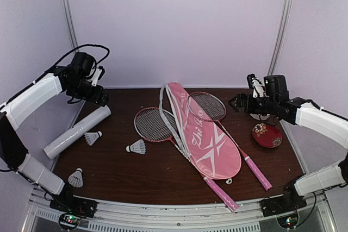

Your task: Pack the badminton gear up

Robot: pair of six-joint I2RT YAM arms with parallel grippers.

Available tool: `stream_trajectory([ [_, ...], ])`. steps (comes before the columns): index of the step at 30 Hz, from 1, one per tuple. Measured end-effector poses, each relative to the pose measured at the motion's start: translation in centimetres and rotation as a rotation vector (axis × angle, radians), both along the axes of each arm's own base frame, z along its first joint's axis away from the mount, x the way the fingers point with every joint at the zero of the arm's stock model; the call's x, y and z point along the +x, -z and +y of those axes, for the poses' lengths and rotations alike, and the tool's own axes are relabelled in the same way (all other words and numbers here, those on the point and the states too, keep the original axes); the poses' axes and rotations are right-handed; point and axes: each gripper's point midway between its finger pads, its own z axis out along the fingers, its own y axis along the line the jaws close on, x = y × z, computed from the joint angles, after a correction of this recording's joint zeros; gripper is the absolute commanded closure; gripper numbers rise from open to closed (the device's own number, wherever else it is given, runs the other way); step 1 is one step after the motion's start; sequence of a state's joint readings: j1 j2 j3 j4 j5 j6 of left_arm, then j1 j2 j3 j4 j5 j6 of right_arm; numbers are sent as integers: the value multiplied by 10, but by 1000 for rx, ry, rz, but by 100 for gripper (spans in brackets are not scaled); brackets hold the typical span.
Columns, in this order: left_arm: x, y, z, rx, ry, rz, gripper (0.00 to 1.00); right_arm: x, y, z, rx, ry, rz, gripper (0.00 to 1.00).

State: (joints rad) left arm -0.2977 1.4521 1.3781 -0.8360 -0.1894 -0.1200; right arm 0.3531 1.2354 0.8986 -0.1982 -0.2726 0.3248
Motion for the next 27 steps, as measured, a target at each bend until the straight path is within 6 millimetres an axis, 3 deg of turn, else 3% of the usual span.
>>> stream_trajectory([
  [6,6,-15,-12,16,83,-16,2,-2,0,3,6,-19,2,0],
  [10,11,-12,-13,22,145,22,2,-3,-1,6,14,-36,4,0],
  [16,33,18,21,92,151,163,3,-6,-1,10,26,-60,7,0],
  [27,43,84,65,172,165,373,6,-10,-2,18,67,-102,3,0],
])
